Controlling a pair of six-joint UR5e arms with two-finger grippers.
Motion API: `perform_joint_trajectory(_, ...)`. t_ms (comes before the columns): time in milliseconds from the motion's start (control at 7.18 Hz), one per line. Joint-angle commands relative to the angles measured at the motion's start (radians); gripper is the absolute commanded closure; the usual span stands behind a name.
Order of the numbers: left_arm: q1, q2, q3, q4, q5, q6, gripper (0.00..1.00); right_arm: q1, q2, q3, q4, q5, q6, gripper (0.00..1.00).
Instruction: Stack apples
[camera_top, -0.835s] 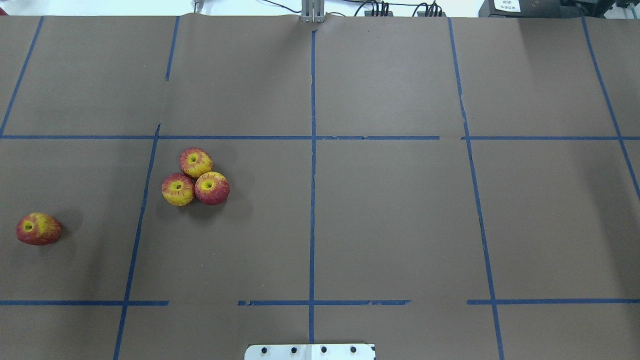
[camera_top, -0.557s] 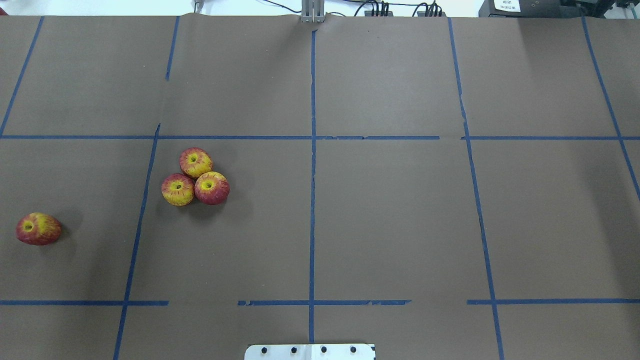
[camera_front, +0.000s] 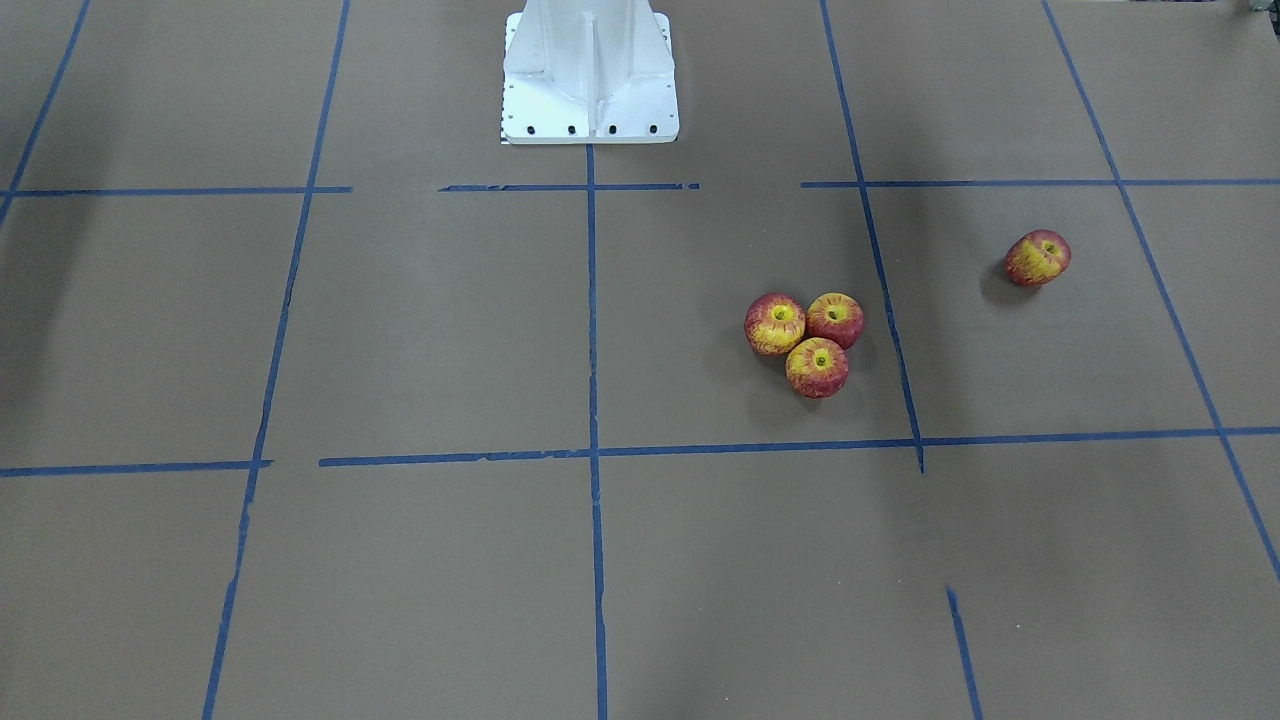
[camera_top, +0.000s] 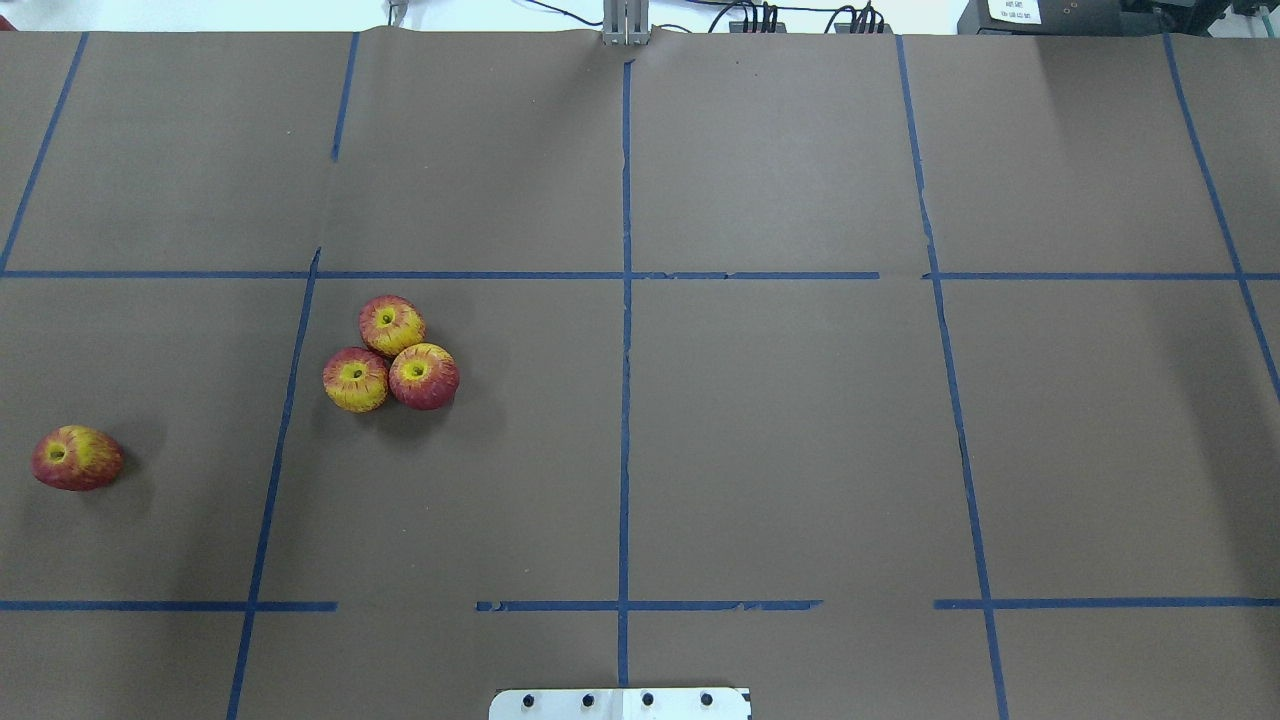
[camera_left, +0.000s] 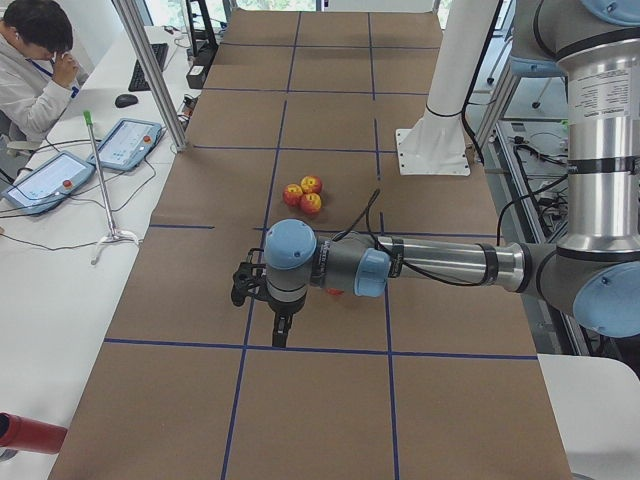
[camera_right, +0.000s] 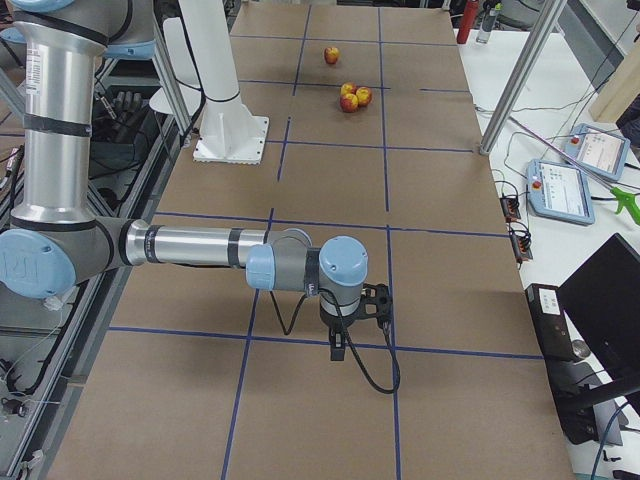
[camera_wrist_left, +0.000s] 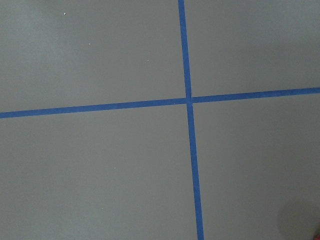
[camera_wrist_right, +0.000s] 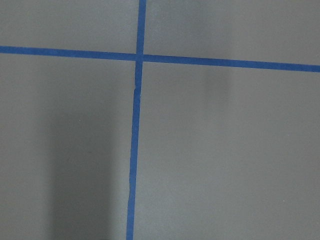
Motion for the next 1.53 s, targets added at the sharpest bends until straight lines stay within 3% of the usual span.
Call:
perform_joint_trajectory(0, 0.192, 0.010, 0.002, -0.121, -0.010, -0.119, 0.00, 0.000, 0.000, 0.000, 0.000, 0.000, 0.000, 0.00)
perform_joint_trajectory(418, 0.461, 0.007, 0.016, -0.469, 0.001, -0.695, 0.00, 0.000, 0.000, 0.000, 0.000, 0.000, 0.000, 0.00)
perform_joint_trajectory(975, 0.562, 0.107, 0.019, -0.496, 0.017, -0.724, 0.00, 0.000, 0.000, 0.000, 0.000, 0.000, 0.000, 0.00)
perform_joint_trajectory(1392, 0.583, 0.110, 0.017, -0.496, 0.027, -0.729, 0.00, 0.000, 0.000, 0.000, 0.000, 0.000, 0.000, 0.00)
